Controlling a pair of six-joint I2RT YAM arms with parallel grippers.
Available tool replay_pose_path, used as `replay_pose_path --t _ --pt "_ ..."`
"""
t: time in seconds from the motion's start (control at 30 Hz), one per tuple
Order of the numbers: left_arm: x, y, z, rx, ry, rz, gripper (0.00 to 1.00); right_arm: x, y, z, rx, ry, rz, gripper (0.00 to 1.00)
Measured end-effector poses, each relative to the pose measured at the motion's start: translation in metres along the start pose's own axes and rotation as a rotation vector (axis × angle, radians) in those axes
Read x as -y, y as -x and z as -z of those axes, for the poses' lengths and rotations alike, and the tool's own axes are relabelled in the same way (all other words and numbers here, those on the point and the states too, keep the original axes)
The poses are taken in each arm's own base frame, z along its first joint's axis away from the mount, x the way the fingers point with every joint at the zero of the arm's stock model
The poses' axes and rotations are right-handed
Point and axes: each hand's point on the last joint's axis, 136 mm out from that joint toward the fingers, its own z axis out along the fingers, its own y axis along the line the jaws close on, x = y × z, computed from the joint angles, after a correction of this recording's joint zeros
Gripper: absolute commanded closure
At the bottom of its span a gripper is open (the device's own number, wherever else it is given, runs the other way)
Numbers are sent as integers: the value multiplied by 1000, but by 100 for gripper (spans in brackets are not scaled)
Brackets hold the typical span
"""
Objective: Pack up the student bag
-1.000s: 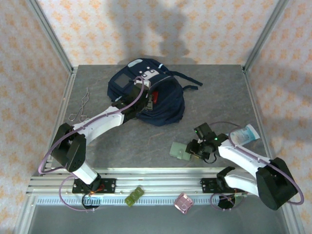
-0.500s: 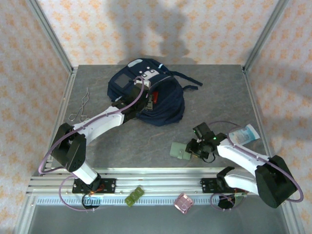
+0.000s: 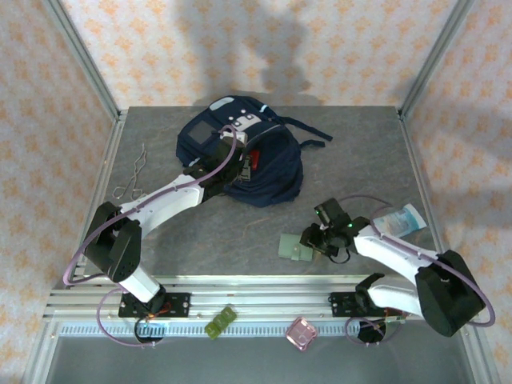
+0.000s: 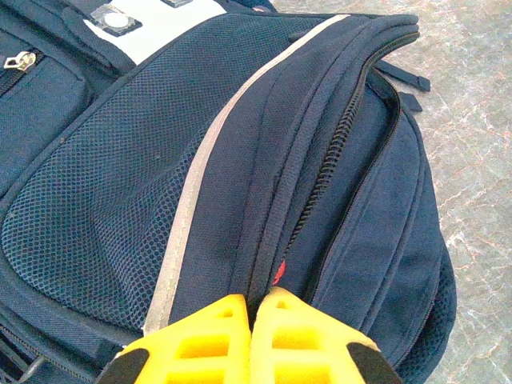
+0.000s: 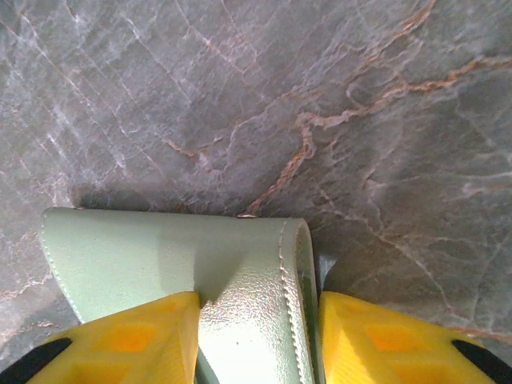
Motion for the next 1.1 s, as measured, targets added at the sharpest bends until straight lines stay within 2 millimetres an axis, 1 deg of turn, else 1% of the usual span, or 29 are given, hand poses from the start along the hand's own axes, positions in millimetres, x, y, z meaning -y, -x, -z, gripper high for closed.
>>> replay_pose_path --t 0.07,0.1,0.13,0.17,0.2,0.37,0.43,0.53,0.7,0.77,0.8,0.9,1.0,1.03,1.07,1.1 --pt "0 0 0 0 0 0 100 1 0 -2 -3 -1 -1 72" --pt "0 0 0 0 0 0 100 0 0 -2 -4 3 2 84" --pt "0 0 0 0 0 0 100 -1 0 -2 -3 6 0 91" --pt "0 0 0 0 0 0 100 -2 0 -2 -4 12 1 97" --pt "0 0 0 0 0 0 100 -3 0 -2 -5 18 1 100" --pt "0 -1 -1 -3 1 0 100 -7 2 -2 1 30 2 100" --pt "1 -1 -1 -4 0 -2 100 -11 4 1 7 37 5 100" --pt "2 -2 -1 -4 -1 -3 100 -30 16 13 38 71 20 100" --pt "2 -2 -1 -4 -3 -5 100 -74 46 51 153 177 67 100" --pt "2 -2 -1 -4 -3 -4 100 -82 53 61 185 198 80 100" --pt "2 -2 -1 -4 -3 -4 100 -83 56 63 196 200 83 100" --pt "2 -2 -1 -4 -3 -4 100 -77 58 59 195 182 72 100" --pt "2 -2 -1 -4 -3 -4 100 -70 58 47 171 153 62 100" --pt "2 -2 -1 -4 -3 -4 100 -68 57 42 159 144 59 96" --pt "2 -2 -1 -4 -3 -4 100 -65 56 37 149 136 57 88" --pt "2 -2 -1 -4 -3 -4 100 -63 55 33 140 128 53 86"
